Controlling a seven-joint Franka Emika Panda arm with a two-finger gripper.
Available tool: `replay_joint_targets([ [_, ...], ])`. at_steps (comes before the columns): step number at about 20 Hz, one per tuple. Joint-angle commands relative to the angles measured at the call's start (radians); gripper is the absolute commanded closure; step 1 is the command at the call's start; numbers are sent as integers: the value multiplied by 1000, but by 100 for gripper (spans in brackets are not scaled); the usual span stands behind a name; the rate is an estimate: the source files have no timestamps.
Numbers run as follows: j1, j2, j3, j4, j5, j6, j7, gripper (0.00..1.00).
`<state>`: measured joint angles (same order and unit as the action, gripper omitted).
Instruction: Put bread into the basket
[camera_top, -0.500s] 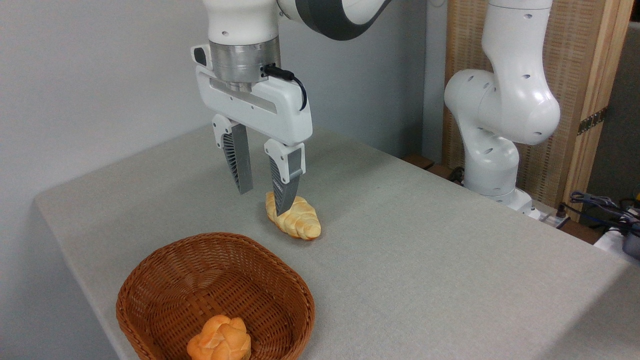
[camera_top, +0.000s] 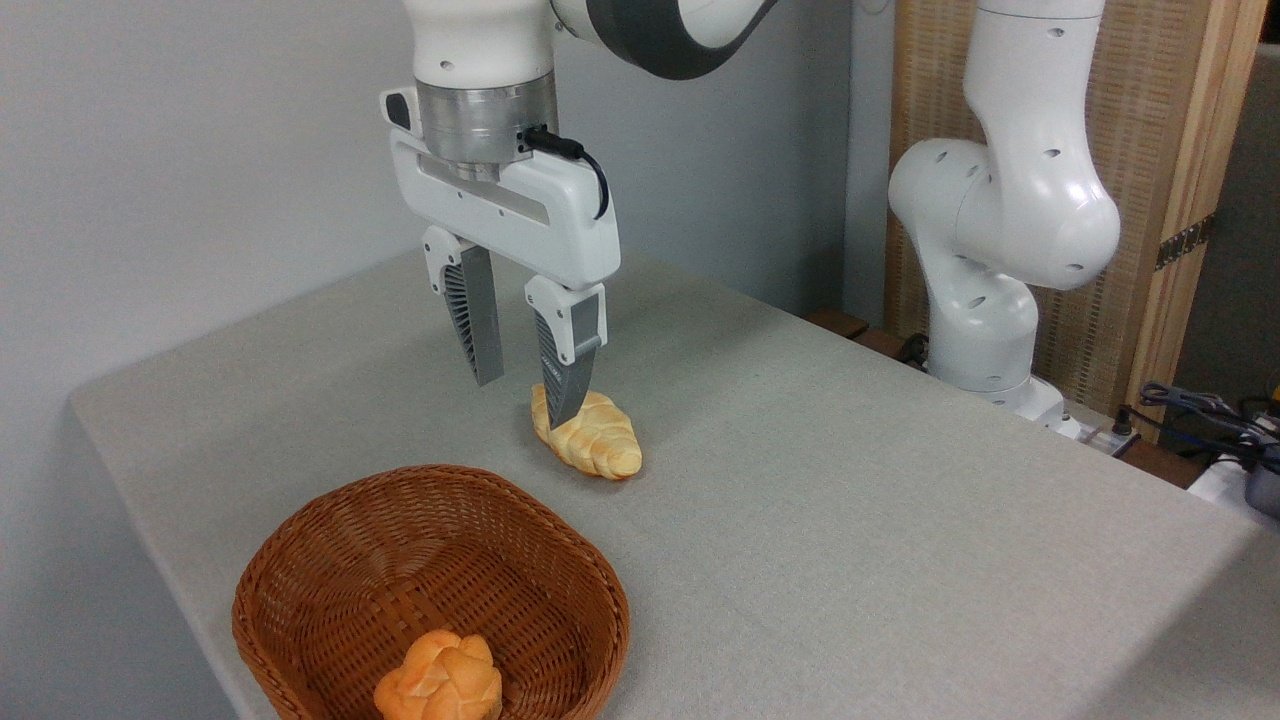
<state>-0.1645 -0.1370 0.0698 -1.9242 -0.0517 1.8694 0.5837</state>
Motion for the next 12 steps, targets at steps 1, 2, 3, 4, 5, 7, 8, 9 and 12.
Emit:
replay_joint_targets([
  [1,-16,2,-1,10,12,-13,2,0],
  [2,-30,4,-1,5,10,-13,2,0],
  [3,-41,4,1,1,10,-13,4,0],
  [4,-43,4,-1,-6,9,-12,8,0],
  [5,-46,2,-1,-18,9,-12,11,0],
  [7,-93,2,1,-47,9,-12,15,0],
  [8,-107,2,1,-64,10,-12,19,0],
  [9,-121,4,1,-78,12,-12,36,0],
  [12,-145,4,1,-114,12,-16,169,0],
])
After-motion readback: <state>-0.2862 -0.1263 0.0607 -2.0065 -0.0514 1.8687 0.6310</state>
